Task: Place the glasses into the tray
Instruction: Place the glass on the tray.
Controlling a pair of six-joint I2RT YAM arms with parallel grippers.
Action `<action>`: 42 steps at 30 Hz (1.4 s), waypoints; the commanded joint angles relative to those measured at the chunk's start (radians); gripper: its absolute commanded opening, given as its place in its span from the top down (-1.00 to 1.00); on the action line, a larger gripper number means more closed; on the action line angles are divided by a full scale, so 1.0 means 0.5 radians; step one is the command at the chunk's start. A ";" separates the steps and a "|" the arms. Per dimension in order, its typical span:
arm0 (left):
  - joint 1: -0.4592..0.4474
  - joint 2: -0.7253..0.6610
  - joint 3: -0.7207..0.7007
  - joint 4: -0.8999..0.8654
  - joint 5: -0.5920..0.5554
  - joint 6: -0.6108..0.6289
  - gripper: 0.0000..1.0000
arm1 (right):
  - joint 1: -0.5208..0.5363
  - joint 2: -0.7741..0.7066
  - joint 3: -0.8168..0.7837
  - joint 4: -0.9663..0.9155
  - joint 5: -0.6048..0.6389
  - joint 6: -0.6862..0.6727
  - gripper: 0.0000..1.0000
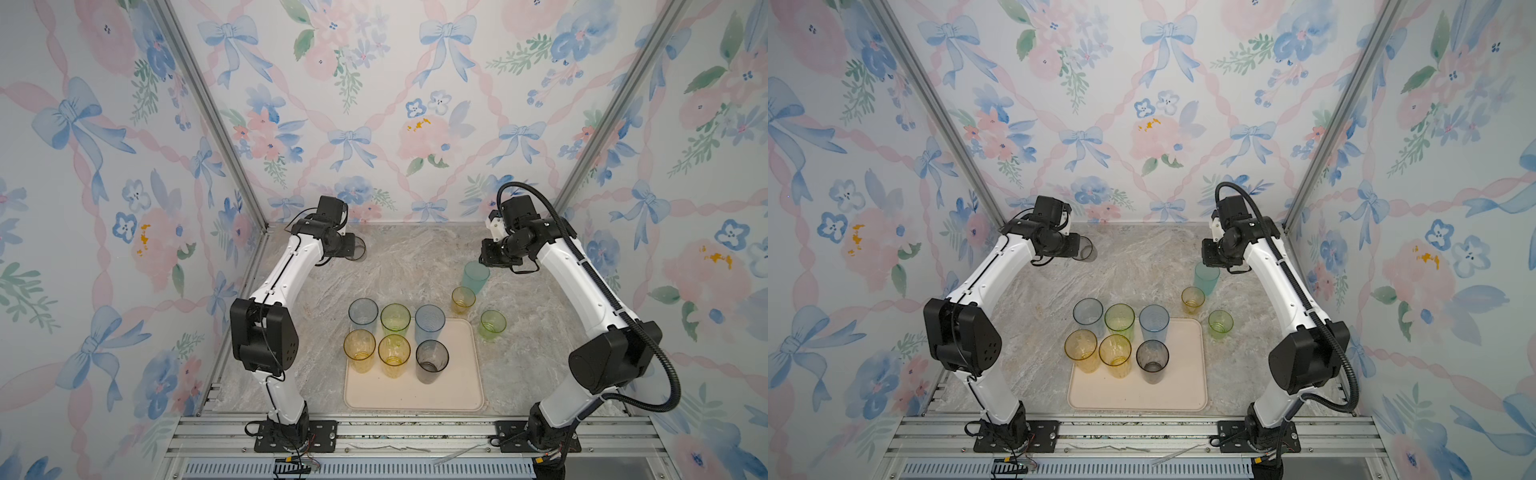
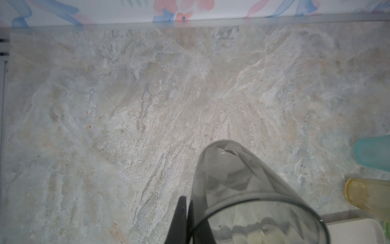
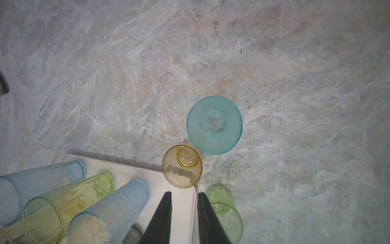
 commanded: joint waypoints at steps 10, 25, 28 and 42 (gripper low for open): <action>-0.399 0.228 0.500 -0.182 0.052 0.022 1.00 | 0.497 -0.123 0.261 0.058 0.159 0.163 0.54; -0.587 0.321 0.622 -0.179 0.119 -0.025 1.00 | 0.759 -0.004 0.117 0.477 0.396 0.423 0.50; -0.608 0.329 0.625 -0.179 0.127 -0.025 1.00 | 0.780 0.038 0.118 0.512 0.421 0.445 0.49; -0.636 0.336 0.640 -0.179 0.143 -0.009 1.00 | 0.813 0.190 0.189 0.537 0.564 0.461 0.49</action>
